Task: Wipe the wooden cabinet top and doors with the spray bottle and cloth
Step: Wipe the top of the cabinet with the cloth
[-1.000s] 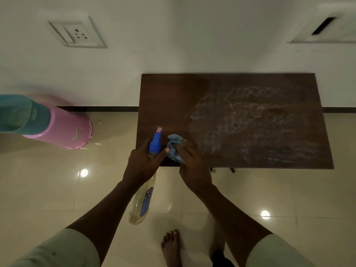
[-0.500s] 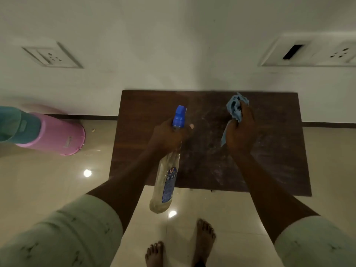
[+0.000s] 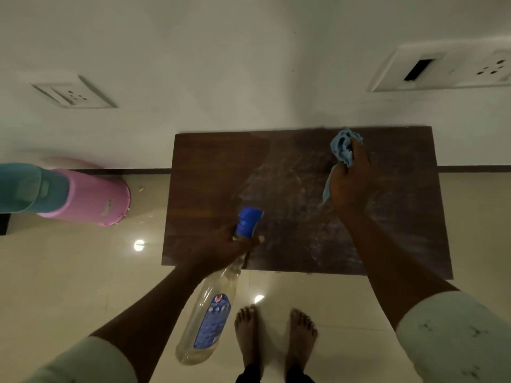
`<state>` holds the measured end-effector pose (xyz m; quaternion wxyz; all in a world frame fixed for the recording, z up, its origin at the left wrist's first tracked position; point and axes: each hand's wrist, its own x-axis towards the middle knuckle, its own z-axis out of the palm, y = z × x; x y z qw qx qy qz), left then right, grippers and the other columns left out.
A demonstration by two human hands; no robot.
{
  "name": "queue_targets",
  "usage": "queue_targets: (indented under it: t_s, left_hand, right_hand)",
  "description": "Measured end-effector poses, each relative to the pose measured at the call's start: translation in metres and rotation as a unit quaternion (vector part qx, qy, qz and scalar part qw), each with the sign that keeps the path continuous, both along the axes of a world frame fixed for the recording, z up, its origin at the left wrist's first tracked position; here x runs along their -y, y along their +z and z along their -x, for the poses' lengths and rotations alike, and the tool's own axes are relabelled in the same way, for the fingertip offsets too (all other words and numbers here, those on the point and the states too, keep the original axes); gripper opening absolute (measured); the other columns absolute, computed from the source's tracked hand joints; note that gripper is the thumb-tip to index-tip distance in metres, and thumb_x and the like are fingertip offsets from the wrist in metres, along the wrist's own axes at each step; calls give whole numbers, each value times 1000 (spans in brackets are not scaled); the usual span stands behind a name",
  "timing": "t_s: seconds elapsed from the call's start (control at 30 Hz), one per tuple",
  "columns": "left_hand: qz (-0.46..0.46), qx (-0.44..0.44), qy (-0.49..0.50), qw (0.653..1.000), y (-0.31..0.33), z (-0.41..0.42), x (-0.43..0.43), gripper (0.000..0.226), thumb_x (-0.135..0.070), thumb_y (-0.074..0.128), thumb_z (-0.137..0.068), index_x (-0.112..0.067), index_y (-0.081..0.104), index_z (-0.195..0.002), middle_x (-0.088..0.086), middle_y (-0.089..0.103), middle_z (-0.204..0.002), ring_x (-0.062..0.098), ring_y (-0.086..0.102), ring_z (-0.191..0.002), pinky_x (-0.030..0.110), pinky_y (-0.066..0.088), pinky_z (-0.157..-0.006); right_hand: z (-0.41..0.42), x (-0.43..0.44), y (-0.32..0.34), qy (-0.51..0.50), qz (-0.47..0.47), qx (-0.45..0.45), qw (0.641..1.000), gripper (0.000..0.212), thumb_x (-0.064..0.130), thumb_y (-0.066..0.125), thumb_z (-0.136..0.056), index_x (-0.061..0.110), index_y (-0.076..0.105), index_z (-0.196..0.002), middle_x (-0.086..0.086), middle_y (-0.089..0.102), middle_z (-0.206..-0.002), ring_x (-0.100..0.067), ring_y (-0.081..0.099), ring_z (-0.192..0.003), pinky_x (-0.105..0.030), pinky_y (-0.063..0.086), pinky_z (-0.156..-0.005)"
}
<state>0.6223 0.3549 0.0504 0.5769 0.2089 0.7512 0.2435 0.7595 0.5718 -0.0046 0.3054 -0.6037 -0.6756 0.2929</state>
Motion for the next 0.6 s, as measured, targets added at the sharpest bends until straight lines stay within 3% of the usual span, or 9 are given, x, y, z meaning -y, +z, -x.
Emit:
queue_targets:
  t_s: [0.07, 0.17, 0.27, 0.37, 0.43, 0.5, 0.6]
  left_hand:
    - [12, 6, -18, 1000, -2, -5, 10, 30, -38, 66, -83, -17, 55, -101, 5, 62, -78, 13, 61, -64, 27, 53, -62]
    - [2, 19, -25, 999, -3, -6, 12, 26, -36, 65, -84, -20, 54, -101, 3, 60, -79, 12, 59, -66, 28, 50, -64]
    - [-12, 17, 5, 1000, -3, 11, 0, 29, -36, 65, -84, -18, 56, -104, 5, 64, -81, 14, 62, -68, 29, 50, -64]
    - [-34, 2, 29, 999, -4, 41, -16, 36, -39, 67, -81, -18, 58, -108, 11, 67, -94, 21, 66, -78, 33, 54, -70]
    - [-38, -20, 28, 999, -4, 61, -25, 36, -41, 66, -81, -15, 58, -105, 9, 66, -90, 20, 64, -76, 32, 52, -70]
    - [-46, -27, 29, 998, -4, 75, -31, 35, -43, 66, -81, -15, 59, -100, 5, 64, -83, 19, 63, -74, 34, 51, -72]
    - [-55, -1, 24, 998, -7, 85, -33, 32, -44, 65, -80, -17, 60, -95, 2, 63, -78, 18, 63, -71, 38, 53, -73]
  right_hand:
    - [4, 1, 3, 11, -2, -1, 1000, 51, -5, 50, -83, 7, 54, -132, -12, 57, -131, -26, 56, -118, -15, 35, -98]
    - [4, 1, 0, 71, -24, -7, 997, 50, -5, 51, -81, 6, 56, -129, -14, 60, -124, -28, 60, -110, -27, 45, -98]
    - [0, 10, -10, 148, -29, 23, 988, 49, -1, 55, -83, 4, 52, -132, -16, 59, -127, -31, 60, -110, -25, 43, -95]
    - [3, 21, -27, 222, 0, 80, 972, 50, 6, 55, -86, 2, 48, -136, -20, 49, -138, -38, 49, -123, -39, 41, -104]
    - [11, 31, -39, 245, -15, 137, 960, 51, 15, 50, -87, 3, 47, -137, -20, 44, -143, -40, 37, -134, -53, 37, -108]
    - [22, 56, -47, 261, -31, 171, 949, 52, 24, 43, -90, 10, 46, -139, -17, 42, -146, -38, 33, -138, -56, 35, -108]
    - [40, 103, -48, 379, -38, 182, 906, 56, 42, 32, -93, 19, 42, -142, -13, 35, -151, -34, 27, -141, -55, 27, -111]
